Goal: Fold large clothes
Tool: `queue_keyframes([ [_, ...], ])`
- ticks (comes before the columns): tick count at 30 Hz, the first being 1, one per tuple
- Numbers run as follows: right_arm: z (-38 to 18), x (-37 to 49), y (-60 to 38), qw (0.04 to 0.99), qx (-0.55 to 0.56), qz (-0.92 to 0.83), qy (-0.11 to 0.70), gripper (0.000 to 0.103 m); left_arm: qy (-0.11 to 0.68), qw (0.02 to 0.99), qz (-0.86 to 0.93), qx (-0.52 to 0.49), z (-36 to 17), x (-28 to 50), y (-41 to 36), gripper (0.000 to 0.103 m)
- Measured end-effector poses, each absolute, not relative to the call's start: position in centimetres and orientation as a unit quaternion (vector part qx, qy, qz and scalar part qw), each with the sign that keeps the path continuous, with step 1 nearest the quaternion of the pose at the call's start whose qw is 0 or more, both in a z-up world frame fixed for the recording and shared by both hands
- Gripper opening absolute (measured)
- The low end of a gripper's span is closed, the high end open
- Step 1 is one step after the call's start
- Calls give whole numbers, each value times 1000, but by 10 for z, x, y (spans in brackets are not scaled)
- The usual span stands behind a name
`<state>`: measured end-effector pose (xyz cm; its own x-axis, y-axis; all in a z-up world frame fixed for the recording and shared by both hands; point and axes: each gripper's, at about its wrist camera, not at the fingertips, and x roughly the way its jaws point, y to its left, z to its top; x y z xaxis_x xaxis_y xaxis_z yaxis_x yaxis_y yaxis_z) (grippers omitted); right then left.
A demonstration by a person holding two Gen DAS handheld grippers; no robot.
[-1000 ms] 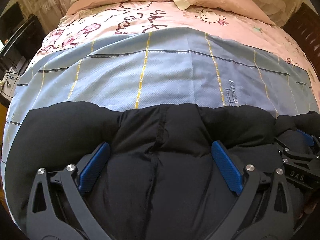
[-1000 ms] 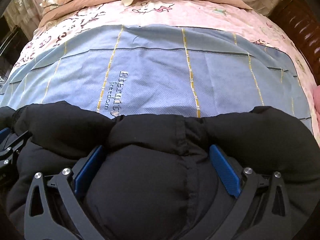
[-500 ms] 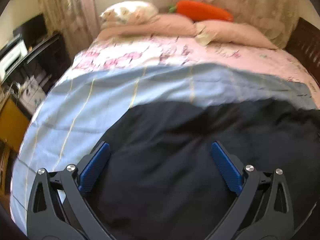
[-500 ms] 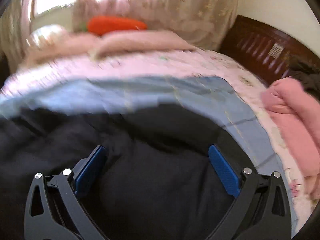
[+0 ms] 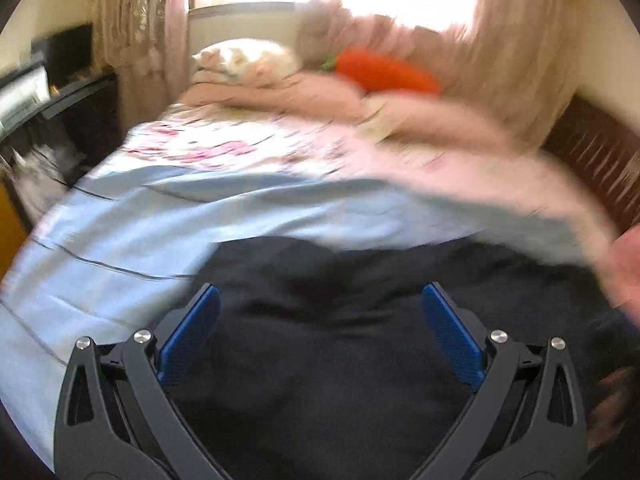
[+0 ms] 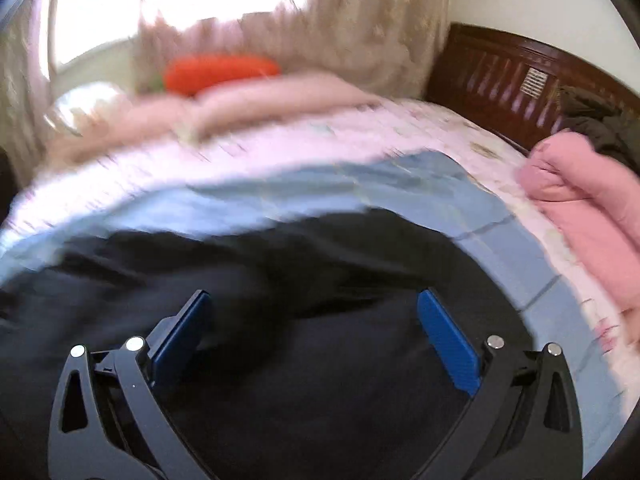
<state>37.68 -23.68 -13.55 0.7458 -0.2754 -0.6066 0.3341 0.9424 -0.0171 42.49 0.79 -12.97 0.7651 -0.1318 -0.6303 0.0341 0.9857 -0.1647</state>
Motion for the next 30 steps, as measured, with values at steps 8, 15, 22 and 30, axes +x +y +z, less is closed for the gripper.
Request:
queue_keyframes([
  [8,-174,411,-236,918,49,-121,374,102,406,911,-65,-28,-188,450,-39,101],
  [15,-174,403,-283,921,-14,-129,366,102,376,924,-29,69,-192,460,0,101],
  [22,-170,359,-386,898,82,-262,343,102,367,927,67,48,-196,460,72,101],
  [30,-118,391,-311,921,78,-145,352,102,349,937,3,10,-128,462,23,101],
])
